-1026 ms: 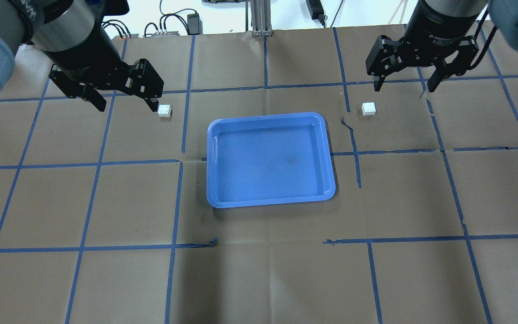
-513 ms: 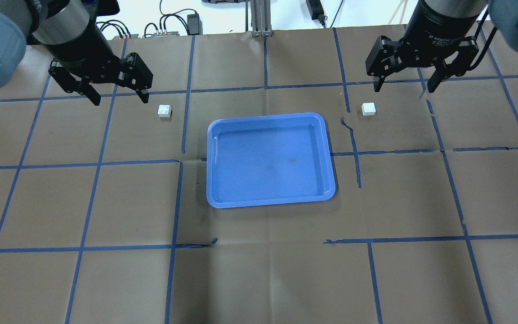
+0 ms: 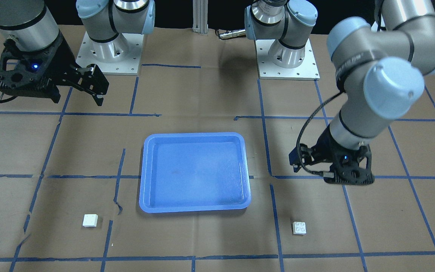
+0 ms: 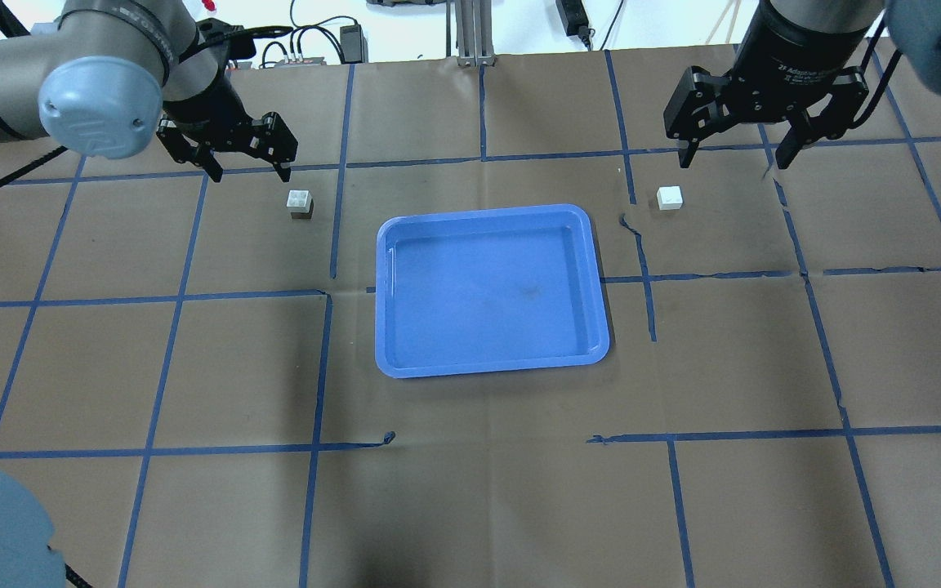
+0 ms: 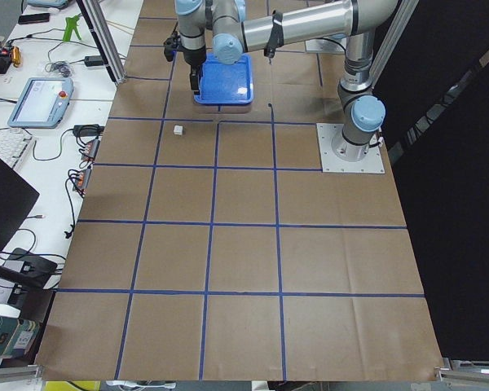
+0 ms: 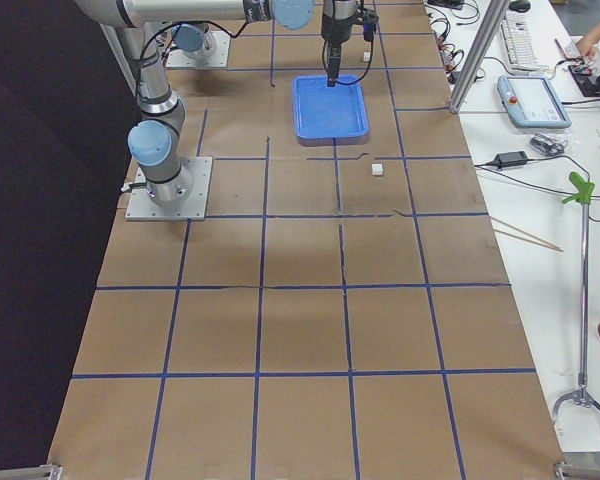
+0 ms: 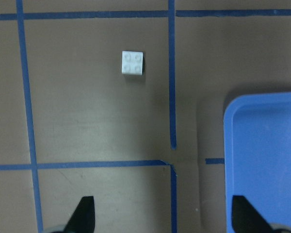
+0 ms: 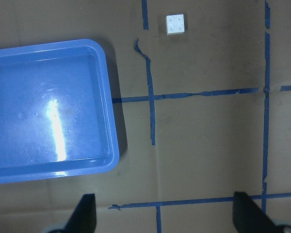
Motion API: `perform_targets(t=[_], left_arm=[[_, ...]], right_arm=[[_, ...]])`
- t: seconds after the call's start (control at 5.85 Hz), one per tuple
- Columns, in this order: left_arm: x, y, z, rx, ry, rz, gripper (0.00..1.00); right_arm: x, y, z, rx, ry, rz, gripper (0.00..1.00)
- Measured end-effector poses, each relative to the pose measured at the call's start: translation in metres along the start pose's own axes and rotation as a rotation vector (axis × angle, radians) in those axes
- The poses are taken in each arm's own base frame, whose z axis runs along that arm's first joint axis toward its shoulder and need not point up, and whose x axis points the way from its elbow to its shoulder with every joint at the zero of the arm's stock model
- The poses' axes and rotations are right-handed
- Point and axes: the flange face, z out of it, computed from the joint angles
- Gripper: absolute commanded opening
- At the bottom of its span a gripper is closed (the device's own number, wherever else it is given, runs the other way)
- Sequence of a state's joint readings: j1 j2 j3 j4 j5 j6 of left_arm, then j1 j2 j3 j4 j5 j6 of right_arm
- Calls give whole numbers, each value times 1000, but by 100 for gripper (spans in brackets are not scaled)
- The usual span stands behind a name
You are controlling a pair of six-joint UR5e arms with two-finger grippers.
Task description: Assemble white blocks and place on blue tray
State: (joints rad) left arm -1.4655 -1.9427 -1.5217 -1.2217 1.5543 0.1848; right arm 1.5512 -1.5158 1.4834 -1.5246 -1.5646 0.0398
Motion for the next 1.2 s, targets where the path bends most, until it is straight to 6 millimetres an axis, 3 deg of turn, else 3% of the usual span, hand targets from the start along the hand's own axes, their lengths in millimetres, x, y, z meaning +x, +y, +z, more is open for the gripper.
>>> perform_targets(t=[0.34, 0.68, 1.03, 1.2], left_arm=[[-31, -39, 80, 36, -3, 19, 99], [-30, -56, 137, 48, -5, 35, 96], [-27, -60, 155, 55, -5, 43, 74], [-26, -61, 159, 59, -3, 46, 57]], right_arm=[[0, -2, 0, 4, 3, -22, 100], [-1, -6, 1, 13, -1, -243, 100], [1, -22, 7, 37, 6, -590, 100], [2, -35, 13, 42, 11, -742, 100]])
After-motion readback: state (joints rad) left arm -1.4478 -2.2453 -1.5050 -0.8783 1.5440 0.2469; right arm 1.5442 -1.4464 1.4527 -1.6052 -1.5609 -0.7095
